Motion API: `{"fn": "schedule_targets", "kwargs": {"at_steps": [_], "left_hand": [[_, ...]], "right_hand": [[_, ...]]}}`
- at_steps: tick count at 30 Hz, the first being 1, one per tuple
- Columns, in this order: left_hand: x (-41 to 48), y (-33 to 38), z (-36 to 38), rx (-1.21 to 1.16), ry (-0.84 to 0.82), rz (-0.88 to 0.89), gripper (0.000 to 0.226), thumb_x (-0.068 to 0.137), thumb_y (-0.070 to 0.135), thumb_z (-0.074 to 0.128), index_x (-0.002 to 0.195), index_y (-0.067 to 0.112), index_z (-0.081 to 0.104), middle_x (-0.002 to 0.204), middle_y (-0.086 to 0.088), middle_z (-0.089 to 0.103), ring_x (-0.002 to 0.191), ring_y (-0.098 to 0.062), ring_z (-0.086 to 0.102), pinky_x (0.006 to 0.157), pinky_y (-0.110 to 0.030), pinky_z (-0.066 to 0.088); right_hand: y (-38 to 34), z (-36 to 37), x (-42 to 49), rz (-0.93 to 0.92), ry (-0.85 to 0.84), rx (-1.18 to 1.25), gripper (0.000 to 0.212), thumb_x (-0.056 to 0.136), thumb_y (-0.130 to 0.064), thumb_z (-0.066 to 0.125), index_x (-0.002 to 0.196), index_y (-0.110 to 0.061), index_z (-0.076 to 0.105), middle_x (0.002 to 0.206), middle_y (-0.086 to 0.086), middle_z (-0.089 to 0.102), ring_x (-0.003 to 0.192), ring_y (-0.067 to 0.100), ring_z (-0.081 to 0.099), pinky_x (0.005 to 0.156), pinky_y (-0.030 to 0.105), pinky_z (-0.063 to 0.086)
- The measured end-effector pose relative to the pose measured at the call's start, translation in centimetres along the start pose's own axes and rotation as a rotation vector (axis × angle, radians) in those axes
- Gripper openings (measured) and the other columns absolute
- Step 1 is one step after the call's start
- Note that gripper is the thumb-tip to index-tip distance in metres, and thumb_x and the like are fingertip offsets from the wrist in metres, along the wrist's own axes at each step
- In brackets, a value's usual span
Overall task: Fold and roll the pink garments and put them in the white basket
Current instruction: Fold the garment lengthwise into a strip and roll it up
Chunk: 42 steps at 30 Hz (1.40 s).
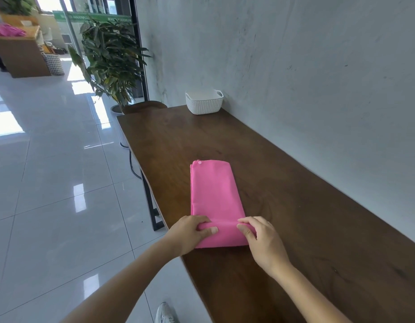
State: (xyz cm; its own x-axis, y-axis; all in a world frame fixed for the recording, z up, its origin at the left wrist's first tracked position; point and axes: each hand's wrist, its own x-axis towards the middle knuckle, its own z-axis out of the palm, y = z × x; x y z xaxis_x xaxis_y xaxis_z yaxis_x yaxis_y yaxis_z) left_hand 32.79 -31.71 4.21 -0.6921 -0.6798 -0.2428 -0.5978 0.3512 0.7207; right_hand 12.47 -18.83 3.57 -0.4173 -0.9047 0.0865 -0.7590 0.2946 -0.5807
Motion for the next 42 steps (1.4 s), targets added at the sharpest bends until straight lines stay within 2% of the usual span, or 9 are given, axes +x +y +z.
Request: {"fn": "schedule_targets", "kwargs": {"at_steps": [5,14,19,23,27,30,37,40,42], "left_hand": [[-0.1,0.1,1.0,-0.089,0.232,-0.051,0.049,0.089,0.067,0.057,0.123,0.031,0.063,0.112,0.012,0.063,0.099,-0.007,0.061,0.086,-0.026,0.058],[-1.3,-0.4,2.6,0.052,0.498,0.127,0.053,0.091,0.058,0.064,0.137,0.037,0.05,0.136,0.018,0.04,0.125,-0.005,0.038,0.104,-0.027,0.045],[-1.2,-1.4,2.9,0.163,0.447,0.182,0.066,0.087,0.047,0.075,0.145,0.034,0.046,0.146,0.012,0.038,0.135,-0.011,0.034,0.112,-0.032,0.041],[-0.9,-1.4,2.0,0.214,0.424,0.209,0.054,0.093,0.042,0.069,0.142,0.033,0.049,0.143,0.01,0.043,0.132,-0.013,0.038,0.112,-0.033,0.044],[-0.5,-1.1,1.1,0.197,0.389,0.205,0.043,0.095,0.039,0.067,0.136,0.033,0.056,0.136,0.011,0.049,0.126,-0.012,0.044,0.108,-0.03,0.044],[-0.3,-1.0,0.1,0.093,0.303,0.136,0.039,0.094,0.037,0.069,0.131,0.034,0.059,0.129,0.013,0.051,0.118,-0.011,0.049,0.104,-0.03,0.048],[0.5,-1.9,-1.4,-0.136,0.067,0.037,0.032,0.094,0.051,0.063,0.122,0.035,0.064,0.119,0.007,0.061,0.109,-0.015,0.06,0.094,-0.037,0.058],[0.5,-2.1,-1.4,-0.247,0.026,0.022,0.028,0.096,0.049,0.061,0.119,0.034,0.067,0.117,0.006,0.065,0.108,-0.016,0.064,0.09,-0.038,0.06],[0.4,-2.1,-1.5,-0.269,0.011,0.008,0.027,0.097,0.05,0.059,0.116,0.034,0.068,0.115,0.006,0.067,0.107,-0.016,0.065,0.09,-0.039,0.06]], "right_hand": [[-0.5,-0.4,1.3,0.078,-0.047,0.08,0.038,0.098,-0.058,0.044,0.116,-0.032,0.065,0.118,-0.014,0.059,0.097,0.001,0.054,0.062,0.006,0.04],[-0.9,-0.8,4.1,0.196,-0.101,0.046,0.044,0.096,-0.065,0.047,0.1,-0.024,0.064,0.097,-0.008,0.066,0.08,0.002,0.057,0.055,0.015,0.037],[-1.4,-1.0,5.2,0.263,-0.125,0.07,0.046,0.097,-0.061,0.049,0.078,-0.019,0.054,0.082,-0.003,0.063,0.073,0.008,0.056,0.054,0.022,0.035],[-1.3,-0.2,4.6,0.172,-0.023,-0.011,0.047,0.099,-0.061,0.041,0.11,-0.02,0.063,0.11,-0.002,0.062,0.09,0.009,0.057,0.057,0.013,0.034],[-0.9,0.4,3.0,0.013,0.058,-0.056,0.047,0.103,-0.055,0.035,0.135,-0.026,0.052,0.133,-0.005,0.052,0.104,0.002,0.05,0.063,0.006,0.036],[-0.3,0.4,1.8,-0.093,0.038,-0.106,0.051,0.102,-0.055,0.029,0.141,-0.029,0.049,0.142,-0.009,0.046,0.116,0.003,0.051,0.074,0.007,0.039],[0.5,0.3,-0.7,-0.131,0.011,-0.044,0.06,0.096,-0.068,0.034,0.147,-0.037,0.041,0.155,-0.015,0.031,0.119,-0.003,0.043,0.08,0.005,0.04],[0.6,0.5,-1.1,-0.141,-0.019,-0.007,0.071,0.088,-0.079,0.029,0.148,-0.042,0.036,0.152,-0.019,0.028,0.121,-0.004,0.041,0.073,0.0,0.038],[0.6,0.5,-1.1,-0.119,-0.028,0.042,0.064,0.092,-0.074,0.037,0.147,-0.044,0.038,0.15,-0.019,0.032,0.121,-0.002,0.044,0.071,0.0,0.04]]}}
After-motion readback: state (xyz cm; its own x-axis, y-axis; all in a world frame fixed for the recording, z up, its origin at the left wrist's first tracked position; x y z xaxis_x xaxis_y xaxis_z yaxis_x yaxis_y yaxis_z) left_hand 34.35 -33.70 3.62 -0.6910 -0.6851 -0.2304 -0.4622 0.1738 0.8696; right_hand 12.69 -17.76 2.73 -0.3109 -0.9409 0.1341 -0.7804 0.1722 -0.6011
